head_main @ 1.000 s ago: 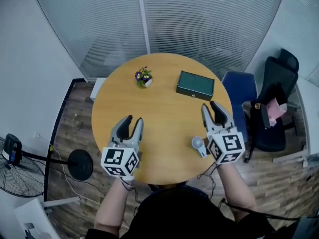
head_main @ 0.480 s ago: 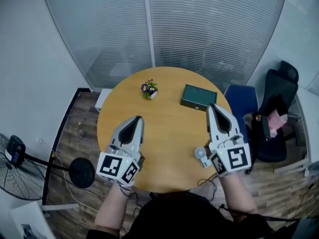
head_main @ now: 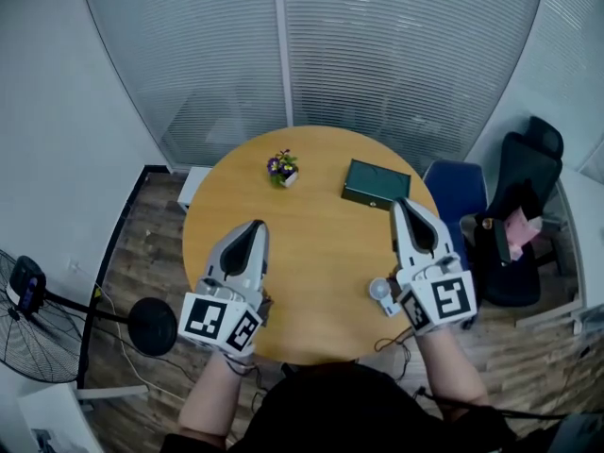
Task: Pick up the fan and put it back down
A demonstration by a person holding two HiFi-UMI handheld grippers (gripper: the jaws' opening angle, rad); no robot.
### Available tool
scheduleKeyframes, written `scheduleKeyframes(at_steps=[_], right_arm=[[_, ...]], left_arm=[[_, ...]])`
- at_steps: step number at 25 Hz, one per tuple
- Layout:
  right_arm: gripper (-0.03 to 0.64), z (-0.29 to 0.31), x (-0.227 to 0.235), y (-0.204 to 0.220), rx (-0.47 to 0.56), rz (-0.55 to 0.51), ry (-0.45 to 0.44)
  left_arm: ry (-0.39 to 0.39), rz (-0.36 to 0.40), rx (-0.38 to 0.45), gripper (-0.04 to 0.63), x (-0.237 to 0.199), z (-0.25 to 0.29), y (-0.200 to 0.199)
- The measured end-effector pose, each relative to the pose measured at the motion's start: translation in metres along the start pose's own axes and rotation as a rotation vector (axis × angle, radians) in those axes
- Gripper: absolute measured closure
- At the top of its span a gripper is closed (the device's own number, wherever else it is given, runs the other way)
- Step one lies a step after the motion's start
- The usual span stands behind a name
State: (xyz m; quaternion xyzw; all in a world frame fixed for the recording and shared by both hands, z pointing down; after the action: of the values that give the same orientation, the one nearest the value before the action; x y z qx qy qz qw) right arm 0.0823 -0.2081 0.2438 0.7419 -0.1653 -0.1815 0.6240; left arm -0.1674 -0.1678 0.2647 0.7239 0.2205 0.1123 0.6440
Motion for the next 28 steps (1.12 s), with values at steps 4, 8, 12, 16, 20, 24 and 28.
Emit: scheduleKeyframes(at_steps=[4, 8, 12, 16, 20, 24, 28], right_arm=[[0.611, 0.001, -0.004, 0.003, -0.004, 0.001, -0.005], [0.611, 0.003, -0.003, 0.002, -0.006, 0.005, 0.000], [0.611, 0.004, -0.001, 0.006, -0.008, 0.013, 0.003], [0.611, 0.004, 0.002, 0.011, -0.013, 0.023, 0.004], [0.611, 0.004, 0.004, 0.012, -0.010, 0.032, 0.005], [0.611, 0.007, 0.006, 0.013, -0.006, 0.037, 0.006], [0.612, 0.008, 0.009, 0.015, -0.006, 0.040, -0.002]], left_arm=[[0.003, -0.008, -0.007, 0.584, -0.003, -0.001, 0.005], [0.000, -0.012, -0.014, 0.584, -0.006, 0.000, 0.006], [-0.005, -0.018, -0.021, 0.584, -0.009, 0.003, 0.012], [-0.009, -0.022, -0.026, 0.584, -0.009, 0.005, 0.015], [-0.011, -0.020, -0.027, 0.584, -0.008, 0.007, 0.015], [-0.015, -0.019, -0.031, 0.584, -0.009, 0.009, 0.018], [-0.018, -0.018, -0.037, 0.584, -0.008, 0.013, 0.019]])
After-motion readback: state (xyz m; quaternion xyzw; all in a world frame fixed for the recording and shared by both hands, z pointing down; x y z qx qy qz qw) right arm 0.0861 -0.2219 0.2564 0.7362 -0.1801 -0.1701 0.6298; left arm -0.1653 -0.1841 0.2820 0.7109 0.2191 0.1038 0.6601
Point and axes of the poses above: the fingertips, and each gripper's own axes: z forward along the fingers, x to its right, y out of its underside, the point moved 4 cm from there along -z, backward along the fingers, and after that the axes turned 2 degrees about y, right-handed, at the moved point
